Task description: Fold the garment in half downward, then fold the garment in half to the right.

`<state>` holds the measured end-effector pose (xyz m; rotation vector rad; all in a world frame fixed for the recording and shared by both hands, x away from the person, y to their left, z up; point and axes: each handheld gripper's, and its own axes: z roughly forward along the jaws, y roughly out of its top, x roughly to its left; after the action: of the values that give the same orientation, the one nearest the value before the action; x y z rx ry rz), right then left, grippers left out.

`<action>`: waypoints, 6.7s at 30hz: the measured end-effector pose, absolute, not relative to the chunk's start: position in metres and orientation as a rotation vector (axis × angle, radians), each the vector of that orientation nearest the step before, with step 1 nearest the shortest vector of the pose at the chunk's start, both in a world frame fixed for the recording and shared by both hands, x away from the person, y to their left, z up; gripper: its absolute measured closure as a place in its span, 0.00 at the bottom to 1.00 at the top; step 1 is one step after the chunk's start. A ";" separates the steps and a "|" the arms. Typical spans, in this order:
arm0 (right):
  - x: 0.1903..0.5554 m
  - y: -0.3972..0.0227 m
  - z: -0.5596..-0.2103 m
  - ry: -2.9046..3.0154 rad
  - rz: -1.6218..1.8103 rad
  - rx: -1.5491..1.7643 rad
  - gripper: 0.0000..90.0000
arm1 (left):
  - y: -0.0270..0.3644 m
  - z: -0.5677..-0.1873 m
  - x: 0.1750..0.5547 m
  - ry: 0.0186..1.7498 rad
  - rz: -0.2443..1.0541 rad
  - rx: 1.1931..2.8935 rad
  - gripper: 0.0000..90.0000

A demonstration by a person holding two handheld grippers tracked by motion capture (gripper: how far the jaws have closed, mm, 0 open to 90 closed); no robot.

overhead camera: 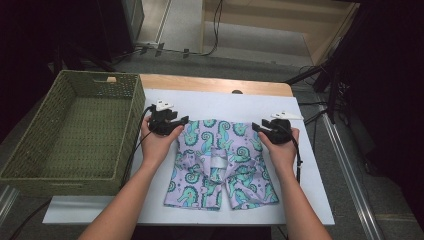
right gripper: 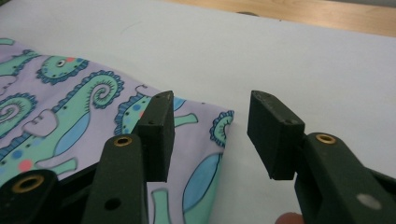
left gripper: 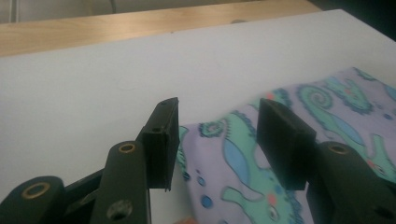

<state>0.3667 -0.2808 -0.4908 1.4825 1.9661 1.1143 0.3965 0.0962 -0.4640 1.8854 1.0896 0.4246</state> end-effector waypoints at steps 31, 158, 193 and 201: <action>0.193 -0.273 -0.505 2.252 1.224 1.164 0.95 | 0.111 -0.496 0.250 0.624 0.241 2.171 0.97; 0.178 -0.281 -0.519 2.044 1.186 1.471 0.52 | 0.124 -0.503 0.240 0.922 0.259 2.157 0.99; 0.168 -0.312 -0.506 1.924 1.297 1.432 0.00 | 0.122 -0.458 0.285 0.890 0.284 2.021 0.57; 0.169 -0.313 -0.507 1.927 1.300 1.432 0.00 | 0.119 -0.453 0.316 1.006 0.308 1.990 0.75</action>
<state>0.1689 -0.3127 -0.5068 1.4320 1.9266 1.3004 0.3162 0.1194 -0.4529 1.9903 1.0058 0.3077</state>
